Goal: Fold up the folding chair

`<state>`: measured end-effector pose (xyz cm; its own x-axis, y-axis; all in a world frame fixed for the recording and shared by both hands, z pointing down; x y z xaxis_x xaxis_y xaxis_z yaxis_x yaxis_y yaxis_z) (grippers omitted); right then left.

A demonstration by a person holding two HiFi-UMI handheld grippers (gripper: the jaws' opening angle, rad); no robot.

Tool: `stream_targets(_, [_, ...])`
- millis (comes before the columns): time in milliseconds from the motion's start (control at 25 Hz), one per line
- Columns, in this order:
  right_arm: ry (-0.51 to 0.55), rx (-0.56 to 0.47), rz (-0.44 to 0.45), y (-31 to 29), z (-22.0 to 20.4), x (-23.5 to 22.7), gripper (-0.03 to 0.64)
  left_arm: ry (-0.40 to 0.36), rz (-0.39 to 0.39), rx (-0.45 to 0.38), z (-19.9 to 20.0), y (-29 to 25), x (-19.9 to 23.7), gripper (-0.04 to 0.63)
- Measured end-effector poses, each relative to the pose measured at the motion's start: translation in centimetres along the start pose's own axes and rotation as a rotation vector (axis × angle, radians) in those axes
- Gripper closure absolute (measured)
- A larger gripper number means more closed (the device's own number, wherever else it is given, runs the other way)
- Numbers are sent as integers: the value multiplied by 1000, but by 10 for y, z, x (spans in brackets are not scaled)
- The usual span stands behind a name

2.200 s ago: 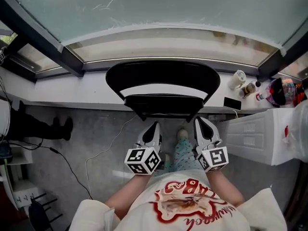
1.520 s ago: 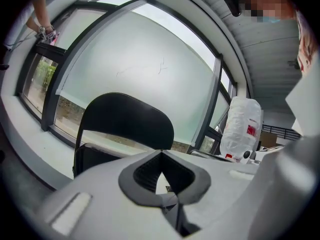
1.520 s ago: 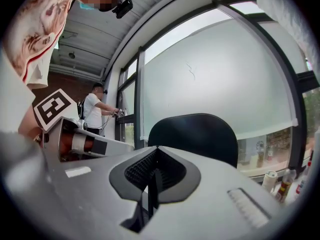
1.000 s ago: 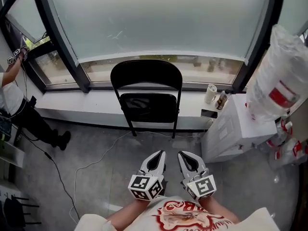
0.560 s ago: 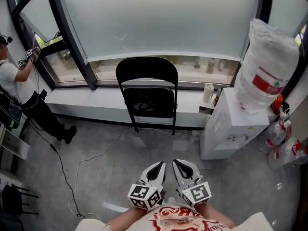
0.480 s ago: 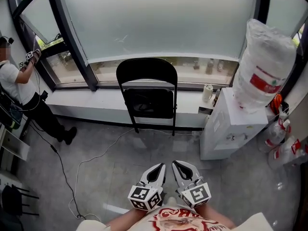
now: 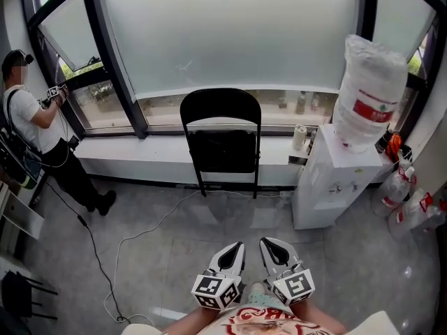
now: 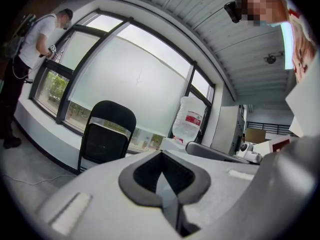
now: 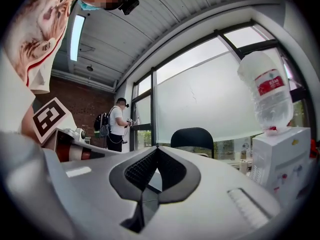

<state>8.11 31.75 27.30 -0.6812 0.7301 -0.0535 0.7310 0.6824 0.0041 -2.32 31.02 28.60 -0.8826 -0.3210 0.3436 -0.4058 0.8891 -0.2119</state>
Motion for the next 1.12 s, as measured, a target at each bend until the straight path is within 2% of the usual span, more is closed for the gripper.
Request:
stream_targets(200, [74, -7, 51, 10, 3, 84, 594, 19, 12, -21, -3, 74, 31, 594])
stream_targets(320, [117, -21, 96, 14, 3, 116, 594, -24, 33, -94, 5, 105, 55, 594])
stream_targets(480, [73, -39, 109, 20, 3, 141, 594, -44, 118, -133, 4, 140, 69, 594])
stream_targets(720, [117, 18, 115, 53, 18, 161, 594, -111, 123, -214, 3, 176, 23, 594])
stream_targets(960, [82, 12, 126, 98, 14, 168, 594, -124, 83, -180, -25, 188, -32, 594])
stream_targets(1120, [56, 8, 111, 115, 13, 175, 594, -135, 75, -168, -32, 195, -47, 594])
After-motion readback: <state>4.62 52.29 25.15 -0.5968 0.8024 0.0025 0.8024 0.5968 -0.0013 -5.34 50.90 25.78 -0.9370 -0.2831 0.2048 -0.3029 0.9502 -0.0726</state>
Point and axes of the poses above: the fingertips, and each gripper's own axes: y backward along the fingers, x to its left, z out of its top, the point moved 4 cm from there along y, backward along the fingers, and after that the axes turned 15 degrees about z, right-handed, at the moved point
